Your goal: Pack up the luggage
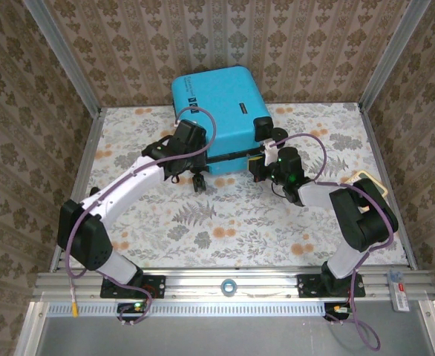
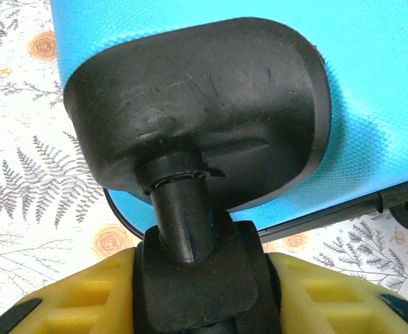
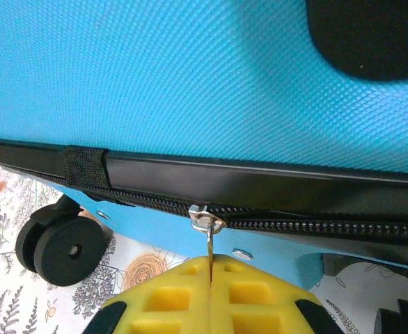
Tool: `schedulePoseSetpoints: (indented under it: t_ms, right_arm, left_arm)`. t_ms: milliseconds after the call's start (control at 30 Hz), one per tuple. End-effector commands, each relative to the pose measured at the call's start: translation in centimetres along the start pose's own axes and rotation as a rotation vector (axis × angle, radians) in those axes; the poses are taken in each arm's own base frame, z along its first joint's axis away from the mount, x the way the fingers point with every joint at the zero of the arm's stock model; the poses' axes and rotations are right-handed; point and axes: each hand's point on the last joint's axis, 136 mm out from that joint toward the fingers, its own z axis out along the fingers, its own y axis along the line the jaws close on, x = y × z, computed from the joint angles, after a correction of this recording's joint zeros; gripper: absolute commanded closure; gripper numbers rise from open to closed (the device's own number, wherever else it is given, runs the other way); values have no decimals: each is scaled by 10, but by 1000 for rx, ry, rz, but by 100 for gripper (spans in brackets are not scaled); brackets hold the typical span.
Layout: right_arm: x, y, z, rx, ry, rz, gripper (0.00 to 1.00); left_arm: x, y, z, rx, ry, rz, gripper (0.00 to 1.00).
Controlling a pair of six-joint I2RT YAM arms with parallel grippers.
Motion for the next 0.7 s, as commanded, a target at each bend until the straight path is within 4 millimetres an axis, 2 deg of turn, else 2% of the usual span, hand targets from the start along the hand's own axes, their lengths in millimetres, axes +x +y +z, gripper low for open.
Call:
schedulePoseSetpoints:
  t_ms: [0,133,300,567,667]
  right_arm:
    - [-7,-21,-3,108,-43,53,100]
    - [-18,-49,-7,327,-113,110,100]
    - [-18,-98,-38,682,-173,229,100]
    - [-14,-111,-45,742,-179,247,100]
    - [-26,-103,-45,630,-258,258,100]
  left_arm:
    - [14,3,-9,34,47,52,82]
    - [12,10,-13,26,29,25,88]
    - [10,28,-17,2,16,-23,94]
    - [6,49,-20,-16,3,-48,97]
    - [2,57,-24,-17,-10,-67,98]
